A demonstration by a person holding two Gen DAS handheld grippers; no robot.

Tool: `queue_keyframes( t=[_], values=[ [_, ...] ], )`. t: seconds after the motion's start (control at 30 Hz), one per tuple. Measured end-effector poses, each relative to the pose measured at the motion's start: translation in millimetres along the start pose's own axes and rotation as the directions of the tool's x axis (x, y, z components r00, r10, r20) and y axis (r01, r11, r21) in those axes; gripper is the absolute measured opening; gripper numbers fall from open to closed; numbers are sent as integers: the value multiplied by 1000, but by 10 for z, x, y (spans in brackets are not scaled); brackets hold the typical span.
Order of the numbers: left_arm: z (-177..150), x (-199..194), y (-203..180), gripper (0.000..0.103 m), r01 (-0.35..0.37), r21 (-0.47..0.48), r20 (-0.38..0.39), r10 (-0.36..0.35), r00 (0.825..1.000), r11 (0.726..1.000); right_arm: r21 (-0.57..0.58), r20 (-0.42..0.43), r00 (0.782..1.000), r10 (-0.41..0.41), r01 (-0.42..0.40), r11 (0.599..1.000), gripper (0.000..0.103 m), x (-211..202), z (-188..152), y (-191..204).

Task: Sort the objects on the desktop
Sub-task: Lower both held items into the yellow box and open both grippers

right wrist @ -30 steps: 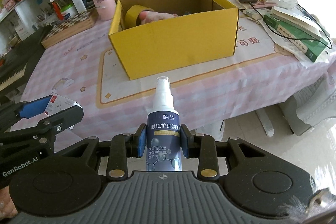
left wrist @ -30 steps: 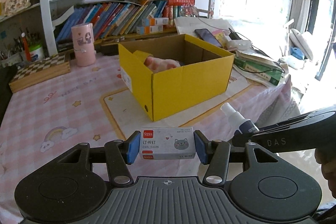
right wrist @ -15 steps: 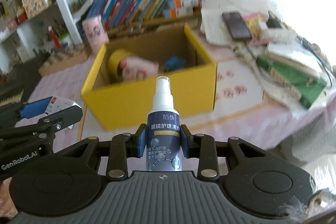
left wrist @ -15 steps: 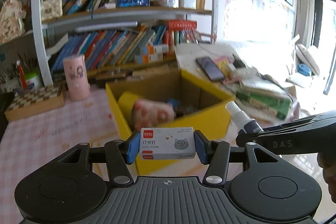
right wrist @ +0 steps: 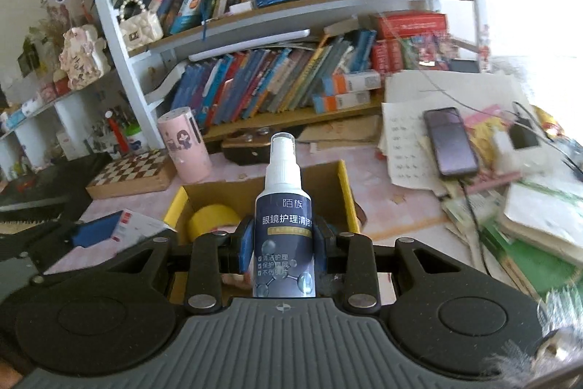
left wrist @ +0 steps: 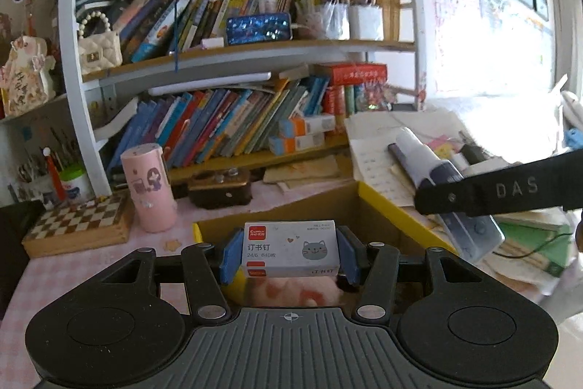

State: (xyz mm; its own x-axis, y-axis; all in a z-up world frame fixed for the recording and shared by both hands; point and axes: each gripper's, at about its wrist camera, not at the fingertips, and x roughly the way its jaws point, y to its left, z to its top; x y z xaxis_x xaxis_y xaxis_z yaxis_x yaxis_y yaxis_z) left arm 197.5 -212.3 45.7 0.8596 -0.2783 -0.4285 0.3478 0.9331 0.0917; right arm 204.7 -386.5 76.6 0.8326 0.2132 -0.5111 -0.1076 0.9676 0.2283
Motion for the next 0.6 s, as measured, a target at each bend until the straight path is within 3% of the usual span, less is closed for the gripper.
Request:
queue_keyframes(
  t=[0.2,0.37,0.6],
  values=[
    [-188,464,-109,52,-18,77,-140,29,990,997,-85,-108,993,40,-49,995,30,589,36,23],
    [-309,612,-60,53,-23,-15,-228,19,973,1000,-157,-214,976,47,-81,984,30,972,-115,21],
    [-371,719,-57,53,-39,-21,-263,32,964,999,-186,-315,947,58,-122,975,30,1172,-269,-31]
  ],
)
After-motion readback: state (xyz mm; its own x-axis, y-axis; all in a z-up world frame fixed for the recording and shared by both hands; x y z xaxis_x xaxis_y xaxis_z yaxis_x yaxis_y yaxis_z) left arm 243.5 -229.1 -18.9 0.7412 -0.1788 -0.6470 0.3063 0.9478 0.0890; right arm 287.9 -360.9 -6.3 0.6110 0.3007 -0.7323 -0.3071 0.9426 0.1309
